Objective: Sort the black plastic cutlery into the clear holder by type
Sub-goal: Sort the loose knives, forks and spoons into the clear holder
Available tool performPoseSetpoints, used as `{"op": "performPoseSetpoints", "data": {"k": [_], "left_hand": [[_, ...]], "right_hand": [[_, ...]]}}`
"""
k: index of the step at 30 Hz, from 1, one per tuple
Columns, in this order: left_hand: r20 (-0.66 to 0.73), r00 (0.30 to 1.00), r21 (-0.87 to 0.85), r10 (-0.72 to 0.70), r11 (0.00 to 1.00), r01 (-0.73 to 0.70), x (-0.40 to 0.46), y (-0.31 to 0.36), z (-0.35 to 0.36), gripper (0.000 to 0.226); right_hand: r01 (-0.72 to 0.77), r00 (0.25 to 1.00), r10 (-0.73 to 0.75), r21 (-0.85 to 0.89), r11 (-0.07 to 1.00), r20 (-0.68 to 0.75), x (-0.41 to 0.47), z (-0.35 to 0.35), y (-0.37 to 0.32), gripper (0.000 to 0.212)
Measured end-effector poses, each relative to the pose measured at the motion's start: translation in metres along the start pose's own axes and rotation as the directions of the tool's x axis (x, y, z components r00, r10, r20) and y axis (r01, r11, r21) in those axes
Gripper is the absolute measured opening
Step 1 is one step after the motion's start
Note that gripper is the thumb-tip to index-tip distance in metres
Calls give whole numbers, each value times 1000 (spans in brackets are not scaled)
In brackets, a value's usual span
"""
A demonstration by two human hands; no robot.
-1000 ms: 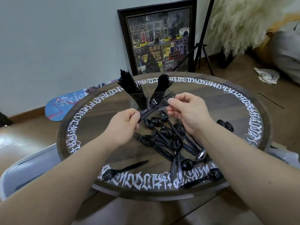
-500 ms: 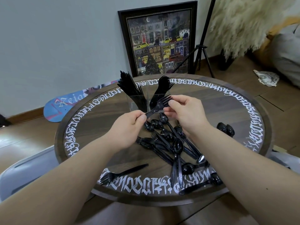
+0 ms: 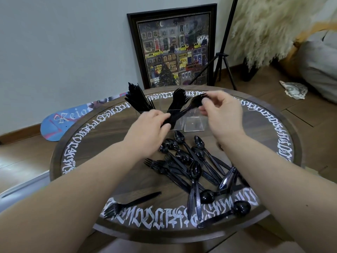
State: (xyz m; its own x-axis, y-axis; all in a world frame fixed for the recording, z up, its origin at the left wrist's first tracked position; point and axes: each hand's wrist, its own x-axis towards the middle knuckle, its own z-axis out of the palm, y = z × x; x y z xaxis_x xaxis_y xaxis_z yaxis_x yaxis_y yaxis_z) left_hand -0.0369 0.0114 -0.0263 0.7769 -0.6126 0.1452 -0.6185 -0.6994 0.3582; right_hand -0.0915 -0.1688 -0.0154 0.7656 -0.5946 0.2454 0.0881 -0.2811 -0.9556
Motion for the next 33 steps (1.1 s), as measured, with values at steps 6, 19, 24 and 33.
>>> {"op": "performPoseSetpoints", "data": {"k": [6,19,24,33], "left_hand": [[93,995,377,47,923,-79,21,-17,18,68],[124,990,305,65,947,-100,23,-23,26,72],[110,990,331,90,936,-122,23,-26,29,73],[90,989,292,121,946,-142,5,-37,26,68]], "right_hand": [[141,976,-155,-98,985,-151,38,-14,-6,16],[264,965,-222,-499,825,142,59,14,14,20],[395,918,-244,-681,616,312,62,23,30,30],[453,891,-254,-687,568,377,26,11,42,52]]}}
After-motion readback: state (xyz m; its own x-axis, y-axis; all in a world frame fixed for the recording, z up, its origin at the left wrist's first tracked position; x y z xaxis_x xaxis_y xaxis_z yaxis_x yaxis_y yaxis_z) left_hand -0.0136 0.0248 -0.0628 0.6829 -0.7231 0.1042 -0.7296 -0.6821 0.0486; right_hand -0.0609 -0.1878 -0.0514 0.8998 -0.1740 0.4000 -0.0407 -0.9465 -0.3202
